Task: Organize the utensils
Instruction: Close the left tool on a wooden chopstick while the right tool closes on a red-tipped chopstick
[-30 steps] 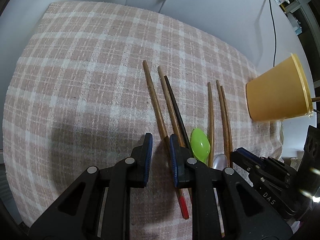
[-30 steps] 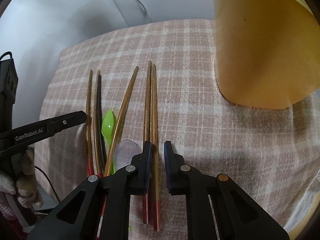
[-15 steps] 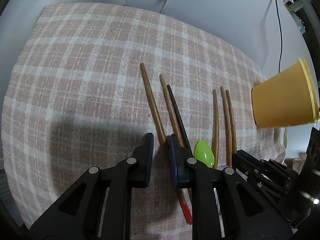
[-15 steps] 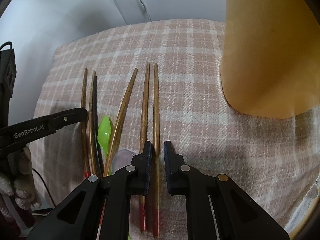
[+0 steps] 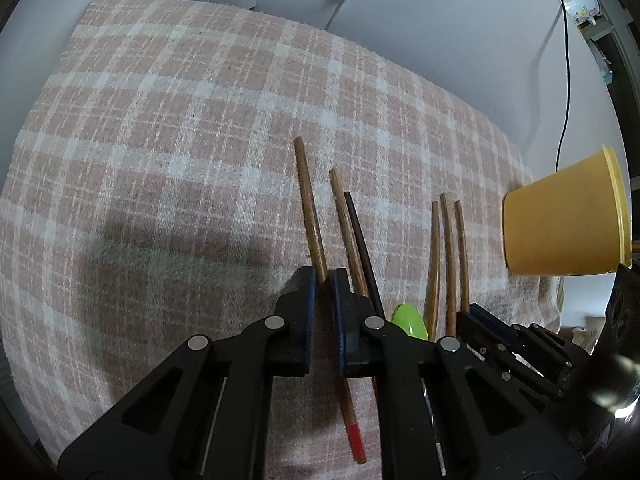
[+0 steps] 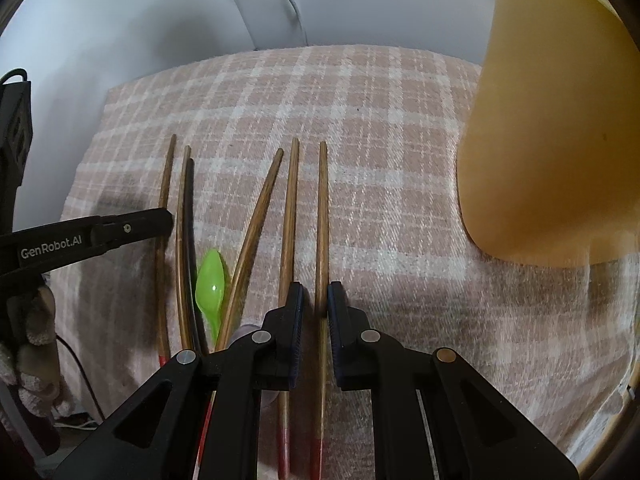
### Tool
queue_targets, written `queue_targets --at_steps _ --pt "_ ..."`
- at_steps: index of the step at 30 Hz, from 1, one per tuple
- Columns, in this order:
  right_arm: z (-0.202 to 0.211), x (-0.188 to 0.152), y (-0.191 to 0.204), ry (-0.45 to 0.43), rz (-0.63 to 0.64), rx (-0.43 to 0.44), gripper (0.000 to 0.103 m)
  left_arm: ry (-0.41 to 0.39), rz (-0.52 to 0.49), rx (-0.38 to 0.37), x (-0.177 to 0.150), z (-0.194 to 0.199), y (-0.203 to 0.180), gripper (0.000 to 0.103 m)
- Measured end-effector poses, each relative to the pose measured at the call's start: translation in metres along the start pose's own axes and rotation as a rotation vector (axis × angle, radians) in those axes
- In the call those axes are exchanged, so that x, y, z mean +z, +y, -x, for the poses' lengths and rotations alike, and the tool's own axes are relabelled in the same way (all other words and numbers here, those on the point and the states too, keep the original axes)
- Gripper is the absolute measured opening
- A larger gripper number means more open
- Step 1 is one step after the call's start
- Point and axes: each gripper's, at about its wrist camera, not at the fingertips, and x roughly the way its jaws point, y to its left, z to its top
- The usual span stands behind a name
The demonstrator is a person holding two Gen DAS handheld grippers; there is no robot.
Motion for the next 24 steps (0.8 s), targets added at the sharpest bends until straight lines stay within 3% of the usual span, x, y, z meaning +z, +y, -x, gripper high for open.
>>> queue_targets --at_steps 2,13,24 --pt "-0.004 0.003 0.004 0.001 0.0 0.002 0.005 0.0 -0.002 -0.002 0.0 0.003 0.003 0.006" --pt "0.009 0.003 0.008 -0.031 0.013 0.053 0.005 -0.027 -0.004 -0.004 -0.014 0.026 0.005 0.004" --pt "0.049 0.006 0.008 -0.112 0.003 0.11 0.005 -0.101 -0.041 -0.033 -0.028 0.081 -0.001 0.004"
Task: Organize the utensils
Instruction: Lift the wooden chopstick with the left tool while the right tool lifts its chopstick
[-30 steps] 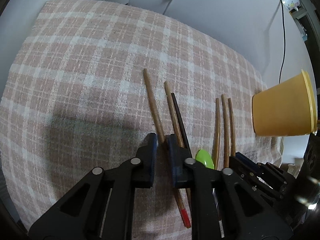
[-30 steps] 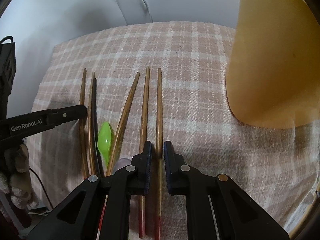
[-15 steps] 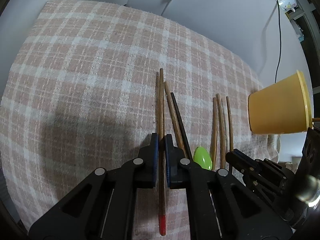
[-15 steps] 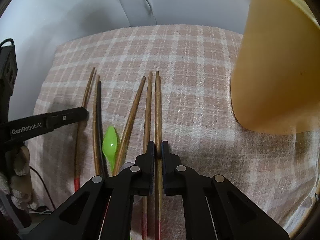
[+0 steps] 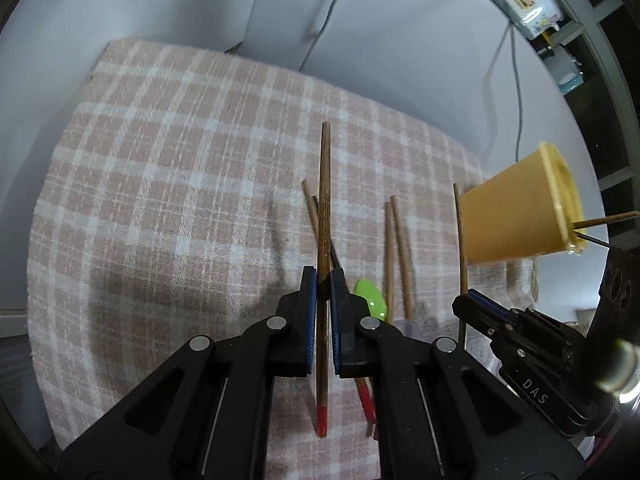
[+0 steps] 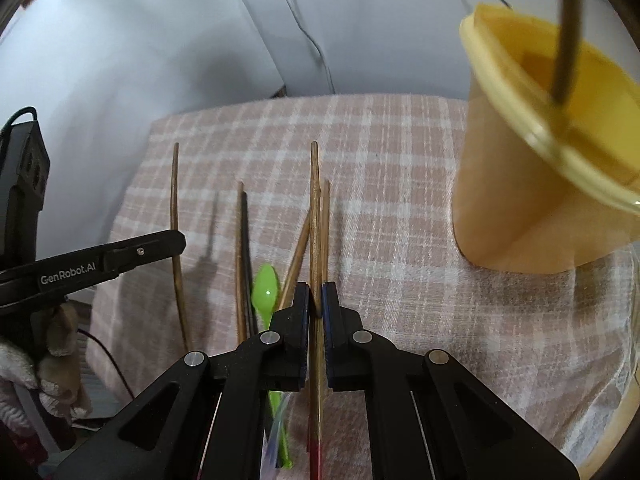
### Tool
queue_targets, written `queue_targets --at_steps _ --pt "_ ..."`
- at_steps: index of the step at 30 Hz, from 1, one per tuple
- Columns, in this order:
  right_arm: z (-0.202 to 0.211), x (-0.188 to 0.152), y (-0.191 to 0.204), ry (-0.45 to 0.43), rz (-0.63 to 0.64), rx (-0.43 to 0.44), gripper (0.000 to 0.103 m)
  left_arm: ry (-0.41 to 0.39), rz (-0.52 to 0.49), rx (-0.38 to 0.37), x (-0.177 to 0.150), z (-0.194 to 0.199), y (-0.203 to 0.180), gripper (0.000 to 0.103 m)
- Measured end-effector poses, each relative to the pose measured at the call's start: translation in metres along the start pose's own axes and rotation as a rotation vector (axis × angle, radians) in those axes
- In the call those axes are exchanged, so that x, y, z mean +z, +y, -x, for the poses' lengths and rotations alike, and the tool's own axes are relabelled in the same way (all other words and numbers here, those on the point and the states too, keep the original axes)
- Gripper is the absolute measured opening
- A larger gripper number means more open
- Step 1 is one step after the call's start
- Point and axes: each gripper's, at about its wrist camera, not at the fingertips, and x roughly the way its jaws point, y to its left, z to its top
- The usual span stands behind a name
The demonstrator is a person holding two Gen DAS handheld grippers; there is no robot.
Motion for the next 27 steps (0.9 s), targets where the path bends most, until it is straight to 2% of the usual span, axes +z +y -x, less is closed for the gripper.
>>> queue_targets --at_steps 15,27 --pt "0.07 0.0 0.0 -0.136 -0.009 0.079 0.005 -0.113 -0.131 -0.056 -0.007 0.06 -0.062 0.004" --pt "0.13 -0.011 -0.014 -0.241 -0.041 0.109 0.005 -0.168 -0.195 -0.105 0.01 0.083 -0.096 0.004"
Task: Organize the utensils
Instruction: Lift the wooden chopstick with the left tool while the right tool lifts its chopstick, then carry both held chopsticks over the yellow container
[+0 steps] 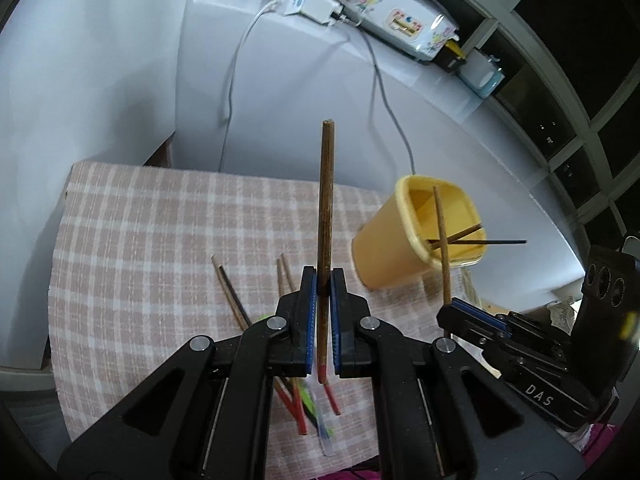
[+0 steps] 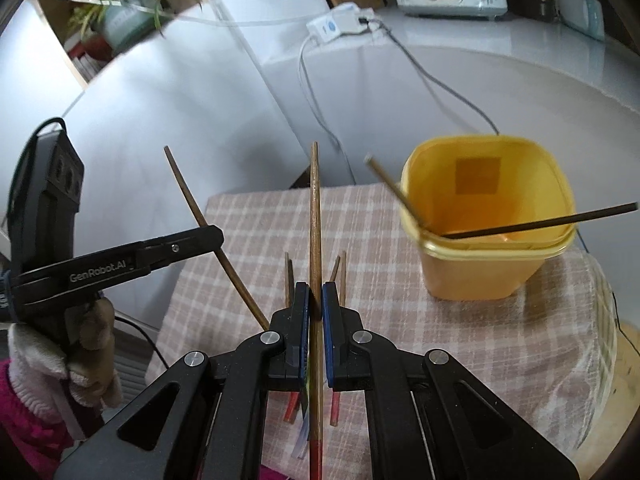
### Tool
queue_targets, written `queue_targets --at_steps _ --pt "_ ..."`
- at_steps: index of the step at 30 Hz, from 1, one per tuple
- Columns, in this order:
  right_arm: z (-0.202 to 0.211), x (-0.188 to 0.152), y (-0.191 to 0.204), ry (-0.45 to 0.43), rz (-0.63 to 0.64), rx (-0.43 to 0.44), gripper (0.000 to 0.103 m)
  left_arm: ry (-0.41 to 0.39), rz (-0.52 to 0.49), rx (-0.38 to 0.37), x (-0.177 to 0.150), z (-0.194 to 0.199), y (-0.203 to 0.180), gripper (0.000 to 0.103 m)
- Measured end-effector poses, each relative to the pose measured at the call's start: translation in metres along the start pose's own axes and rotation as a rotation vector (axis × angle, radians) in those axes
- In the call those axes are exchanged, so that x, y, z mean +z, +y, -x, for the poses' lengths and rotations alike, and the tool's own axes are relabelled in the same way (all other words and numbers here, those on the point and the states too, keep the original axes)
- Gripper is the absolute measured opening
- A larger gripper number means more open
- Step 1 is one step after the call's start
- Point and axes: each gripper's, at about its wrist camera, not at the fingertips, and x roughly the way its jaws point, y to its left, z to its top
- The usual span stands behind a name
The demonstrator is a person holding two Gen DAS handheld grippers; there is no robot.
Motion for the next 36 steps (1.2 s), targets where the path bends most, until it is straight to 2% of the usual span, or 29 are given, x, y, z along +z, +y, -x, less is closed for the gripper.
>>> queue_targets --at_steps 9,18,36 --pt "0.049 0.015 -0.024 -0.114 -0.067 -0.021 0.005 -0.082 -0.063 -0.046 0.033 0.016 -0.03 0.004" --pt "0.073 0.037 -0.056 -0.209 -0.14 -0.051 0.005 -0.14 -0.118 -0.07 0.067 0.021 -0.057 0.004" --pt "0.071 0.08 -0.099 -0.312 -0.16 -0.113 0.005 -0.185 -0.171 -0.099 0.107 0.0 -0.096 0.004"
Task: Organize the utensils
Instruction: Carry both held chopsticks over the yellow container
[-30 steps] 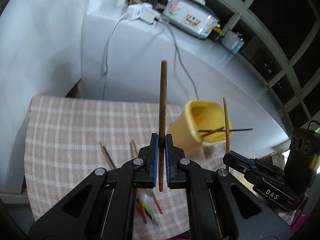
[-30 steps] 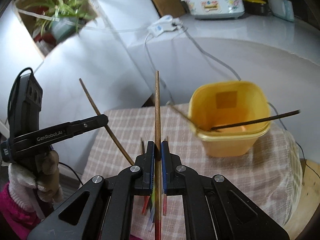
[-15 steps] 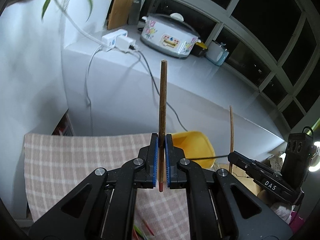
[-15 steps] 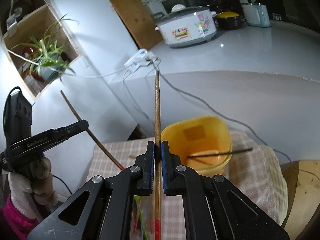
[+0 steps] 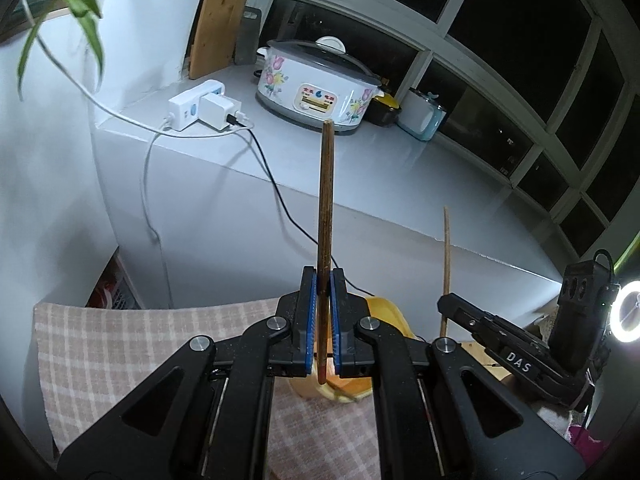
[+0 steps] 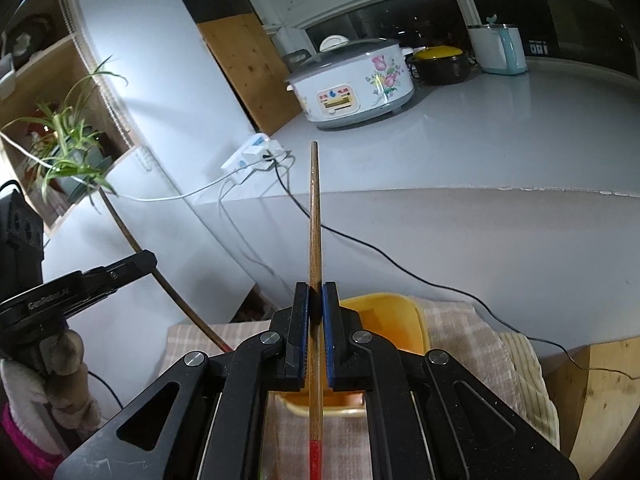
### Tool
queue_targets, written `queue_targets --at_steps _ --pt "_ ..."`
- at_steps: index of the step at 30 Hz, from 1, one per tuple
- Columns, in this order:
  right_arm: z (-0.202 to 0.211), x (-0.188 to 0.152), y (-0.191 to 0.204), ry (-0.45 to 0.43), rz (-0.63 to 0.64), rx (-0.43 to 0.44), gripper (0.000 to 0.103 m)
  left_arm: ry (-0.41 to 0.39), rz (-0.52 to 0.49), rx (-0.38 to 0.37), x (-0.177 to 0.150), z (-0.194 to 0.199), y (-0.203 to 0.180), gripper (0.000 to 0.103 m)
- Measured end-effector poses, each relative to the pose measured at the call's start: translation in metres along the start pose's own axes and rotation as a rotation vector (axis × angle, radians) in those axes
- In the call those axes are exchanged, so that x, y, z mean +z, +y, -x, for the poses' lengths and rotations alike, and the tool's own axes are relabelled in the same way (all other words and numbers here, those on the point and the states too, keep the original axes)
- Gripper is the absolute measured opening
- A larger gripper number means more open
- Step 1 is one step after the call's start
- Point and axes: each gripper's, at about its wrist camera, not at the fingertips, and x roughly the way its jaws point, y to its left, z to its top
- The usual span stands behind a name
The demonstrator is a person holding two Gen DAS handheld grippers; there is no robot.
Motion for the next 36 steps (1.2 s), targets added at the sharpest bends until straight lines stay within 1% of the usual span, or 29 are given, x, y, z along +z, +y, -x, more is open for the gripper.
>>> queue_targets --at_steps 8,16,25,31,36 --pt "-0.014 0.009 -0.013 -0.025 -0.022 -0.018 0.005 0.017 -0.002 0.006 0.002 -0.022 -0.008 0.004" --pt "-0.036 0.015 -0.026 -0.036 -0.046 -0.053 0.005 0.043 0.014 0.027 -0.004 -0.038 -0.005 0.004" --pt "-0.057 0.018 -0.026 -0.035 -0.022 -0.092 0.005 0.065 0.016 0.031 -0.008 -0.049 -0.005 0.004" --pt "-0.068 0.015 -0.022 -0.032 0.013 -0.12 0.005 0.091 0.015 0.025 -0.011 -0.059 -0.004 0.004" --pt "-0.076 0.01 -0.023 -0.012 0.023 -0.129 0.005 0.109 0.018 0.02 -0.014 -0.065 -0.003 0.004"
